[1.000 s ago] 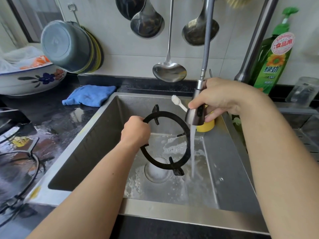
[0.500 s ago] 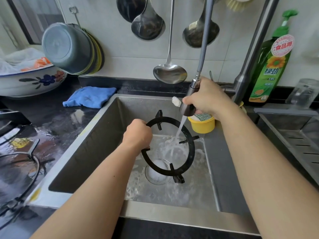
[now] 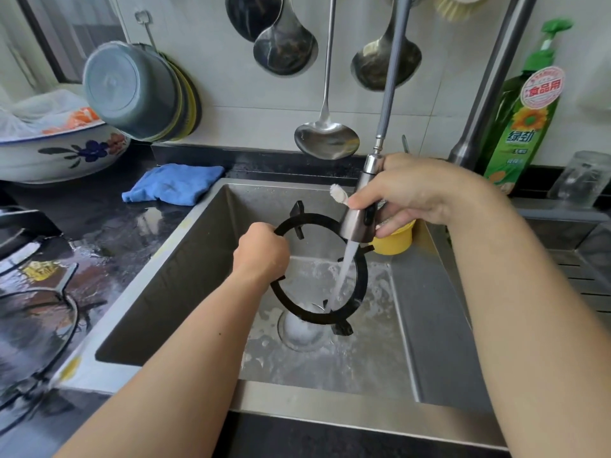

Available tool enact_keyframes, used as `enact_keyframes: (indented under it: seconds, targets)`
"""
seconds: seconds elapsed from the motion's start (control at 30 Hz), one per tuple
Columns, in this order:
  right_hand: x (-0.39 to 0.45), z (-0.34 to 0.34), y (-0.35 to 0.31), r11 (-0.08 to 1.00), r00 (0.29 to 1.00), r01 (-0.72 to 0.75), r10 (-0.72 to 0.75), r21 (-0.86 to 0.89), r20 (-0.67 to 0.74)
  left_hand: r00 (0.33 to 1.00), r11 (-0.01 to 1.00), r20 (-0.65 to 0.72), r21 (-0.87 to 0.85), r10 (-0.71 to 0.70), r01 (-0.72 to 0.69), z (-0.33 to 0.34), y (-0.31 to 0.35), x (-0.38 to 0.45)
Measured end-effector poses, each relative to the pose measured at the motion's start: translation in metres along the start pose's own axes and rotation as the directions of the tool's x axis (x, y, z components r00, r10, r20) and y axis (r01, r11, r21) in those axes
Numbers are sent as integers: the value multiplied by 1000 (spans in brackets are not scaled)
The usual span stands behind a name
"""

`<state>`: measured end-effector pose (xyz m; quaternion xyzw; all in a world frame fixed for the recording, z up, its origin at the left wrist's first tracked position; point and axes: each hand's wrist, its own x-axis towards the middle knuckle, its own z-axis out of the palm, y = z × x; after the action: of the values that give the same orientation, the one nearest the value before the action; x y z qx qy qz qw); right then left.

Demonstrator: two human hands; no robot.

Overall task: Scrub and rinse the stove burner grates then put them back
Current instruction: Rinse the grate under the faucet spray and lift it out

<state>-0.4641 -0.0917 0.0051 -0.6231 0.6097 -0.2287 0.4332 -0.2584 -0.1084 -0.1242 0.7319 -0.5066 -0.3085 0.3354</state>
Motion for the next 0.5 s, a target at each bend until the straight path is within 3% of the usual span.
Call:
enact_keyframes:
  seconds: [0.1, 0.23, 0.37, 0.5]
  targets:
    - [0, -4, 3, 1000, 999, -8, 7, -23, -42, 1000, 1000, 9, -10, 0, 0, 0, 0, 0]
    - [1, 7, -1, 998, 999, 46, -47, 45, 2, 998, 999, 55, -33, -39, 41, 2, 0, -1]
    - [3, 14, -4, 989, 993, 93, -100, 113, 58, 971, 957, 177, -214, -158, 195, 4, 5, -9]
    - [1, 15, -4, 984, 989, 104, -118, 145, 88, 961, 914, 239, -343, -138, 216, 6, 4, -11]
